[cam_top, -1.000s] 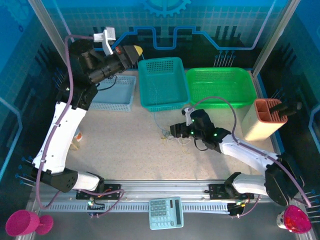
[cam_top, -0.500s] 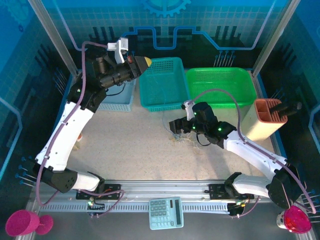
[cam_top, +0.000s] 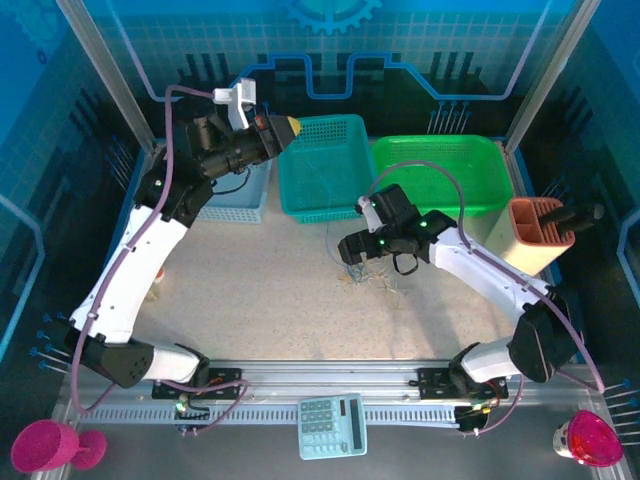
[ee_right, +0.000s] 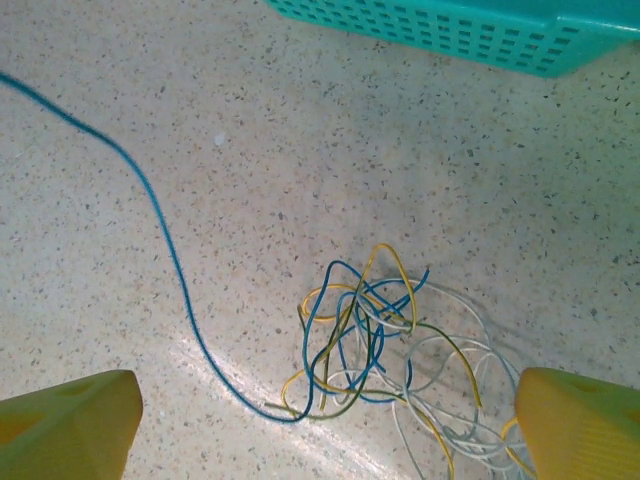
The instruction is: Untangle the cables
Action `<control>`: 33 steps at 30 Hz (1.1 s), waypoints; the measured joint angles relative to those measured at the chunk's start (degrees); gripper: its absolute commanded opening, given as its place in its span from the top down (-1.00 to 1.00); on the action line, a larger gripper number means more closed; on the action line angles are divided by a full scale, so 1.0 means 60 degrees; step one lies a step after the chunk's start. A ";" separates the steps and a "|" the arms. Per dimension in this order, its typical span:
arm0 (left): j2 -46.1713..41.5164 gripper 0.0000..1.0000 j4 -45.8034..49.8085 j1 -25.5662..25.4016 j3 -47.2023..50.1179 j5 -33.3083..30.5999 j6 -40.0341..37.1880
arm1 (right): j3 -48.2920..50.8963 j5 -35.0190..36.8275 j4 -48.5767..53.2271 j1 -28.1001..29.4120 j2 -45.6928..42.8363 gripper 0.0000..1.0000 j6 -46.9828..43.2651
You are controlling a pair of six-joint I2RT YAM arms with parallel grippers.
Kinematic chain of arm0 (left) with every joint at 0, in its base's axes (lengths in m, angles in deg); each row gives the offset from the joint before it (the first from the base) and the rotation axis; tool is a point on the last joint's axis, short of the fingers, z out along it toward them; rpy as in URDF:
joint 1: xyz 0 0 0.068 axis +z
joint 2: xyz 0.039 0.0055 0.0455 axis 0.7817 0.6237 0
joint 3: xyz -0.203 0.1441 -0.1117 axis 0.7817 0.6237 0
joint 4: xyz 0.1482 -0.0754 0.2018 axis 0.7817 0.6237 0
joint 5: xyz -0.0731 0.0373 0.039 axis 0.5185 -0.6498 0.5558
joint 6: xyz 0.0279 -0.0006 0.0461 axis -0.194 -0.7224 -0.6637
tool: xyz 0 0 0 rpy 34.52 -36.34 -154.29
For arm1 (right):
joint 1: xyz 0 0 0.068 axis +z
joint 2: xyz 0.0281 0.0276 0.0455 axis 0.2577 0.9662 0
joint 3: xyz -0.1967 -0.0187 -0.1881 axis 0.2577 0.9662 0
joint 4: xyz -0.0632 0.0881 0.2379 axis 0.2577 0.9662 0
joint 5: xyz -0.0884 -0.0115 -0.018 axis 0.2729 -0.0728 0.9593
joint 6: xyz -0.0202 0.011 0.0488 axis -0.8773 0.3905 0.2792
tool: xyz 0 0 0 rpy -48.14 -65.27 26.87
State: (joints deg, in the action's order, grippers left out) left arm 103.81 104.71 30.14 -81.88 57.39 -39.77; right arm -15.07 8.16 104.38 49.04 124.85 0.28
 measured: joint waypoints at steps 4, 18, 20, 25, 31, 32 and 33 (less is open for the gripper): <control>-0.0076 1.00 -0.0011 0.0000 0.0044 -0.0098 -0.0149 | 0.0011 -0.0211 -0.0240 -0.0007 -0.1169 -1.00 -0.0007; -0.0164 1.00 -0.0011 0.0000 0.0255 -0.0098 -0.0171 | 0.1351 -0.0532 -0.2630 -0.0007 -0.2816 -0.83 -0.0033; -0.0168 1.00 -0.0015 0.0000 0.0255 -0.0098 -0.0168 | 0.1406 -0.0528 -0.2860 -0.0007 -0.2816 -0.80 -0.0025; -0.0160 1.00 -0.0011 0.0000 0.0164 -0.0058 -0.0124 | 0.1923 -0.0477 -0.3767 -0.0011 -0.2783 -0.73 0.0076; -0.0015 1.00 -0.0036 0.0000 -0.0929 0.0102 0.0178 | 0.3719 -0.0197 -0.5184 -0.0015 -0.2197 -0.56 0.0477; 0.0022 1.00 -0.0047 0.0000 -0.1144 0.0131 0.0229 | 0.3920 -0.0168 -0.5340 -0.0022 -0.1996 -0.52 0.0550; 0.0073 1.00 -0.0062 -0.0004 -0.1392 0.0171 0.0302 | 0.4102 -0.0149 -0.5544 -0.0025 -0.1756 -0.45 0.0634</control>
State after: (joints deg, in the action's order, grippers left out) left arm 104.25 104.34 30.11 -90.23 58.41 -37.95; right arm 9.54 7.27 71.12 48.89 114.32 4.08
